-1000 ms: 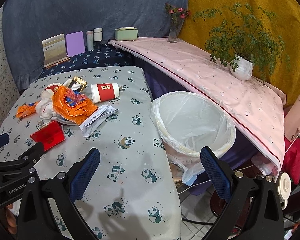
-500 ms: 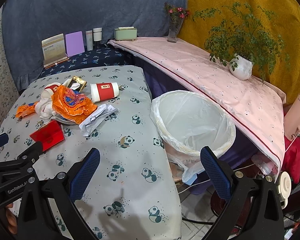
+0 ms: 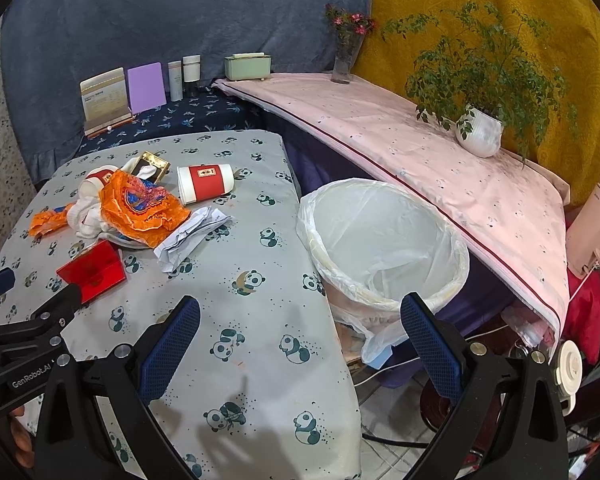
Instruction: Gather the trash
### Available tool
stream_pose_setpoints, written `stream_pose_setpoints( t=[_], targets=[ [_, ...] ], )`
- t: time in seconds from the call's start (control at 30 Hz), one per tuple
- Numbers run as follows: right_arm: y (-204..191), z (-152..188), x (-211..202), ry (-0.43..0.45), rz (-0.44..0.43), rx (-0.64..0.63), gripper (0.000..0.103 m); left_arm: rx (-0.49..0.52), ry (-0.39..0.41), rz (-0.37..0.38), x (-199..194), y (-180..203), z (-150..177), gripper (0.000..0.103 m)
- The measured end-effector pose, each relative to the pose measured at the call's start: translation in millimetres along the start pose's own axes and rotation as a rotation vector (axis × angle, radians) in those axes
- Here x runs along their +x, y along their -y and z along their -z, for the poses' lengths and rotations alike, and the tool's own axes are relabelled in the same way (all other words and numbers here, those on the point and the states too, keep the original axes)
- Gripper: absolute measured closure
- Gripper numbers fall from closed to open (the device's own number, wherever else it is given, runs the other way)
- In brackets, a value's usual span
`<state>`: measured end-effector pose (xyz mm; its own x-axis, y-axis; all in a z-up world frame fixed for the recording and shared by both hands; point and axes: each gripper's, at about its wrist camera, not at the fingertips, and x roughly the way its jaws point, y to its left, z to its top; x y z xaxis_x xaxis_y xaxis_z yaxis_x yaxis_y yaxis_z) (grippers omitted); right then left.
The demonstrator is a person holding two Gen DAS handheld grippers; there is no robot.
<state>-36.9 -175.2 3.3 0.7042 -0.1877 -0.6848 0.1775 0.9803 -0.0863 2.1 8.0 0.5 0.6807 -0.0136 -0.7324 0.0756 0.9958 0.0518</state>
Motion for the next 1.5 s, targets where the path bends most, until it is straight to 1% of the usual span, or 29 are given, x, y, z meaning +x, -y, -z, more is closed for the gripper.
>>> stream_pose_setpoints(
  t=[1.27, 1.5],
  targets=[
    [3.5, -0.2, 0.4, 0.007, 0.018, 0.010, 0.007, -0.003, 0.009, 0.007, -0.1, -1.3, -2.9, 0.007],
    [6.4, -1.1, 2.2, 0.007, 0.026, 0.010, 0.007, -0.006, 0.037, 0.011, 0.8, -4.0, -5.0, 0.007]
  ],
)
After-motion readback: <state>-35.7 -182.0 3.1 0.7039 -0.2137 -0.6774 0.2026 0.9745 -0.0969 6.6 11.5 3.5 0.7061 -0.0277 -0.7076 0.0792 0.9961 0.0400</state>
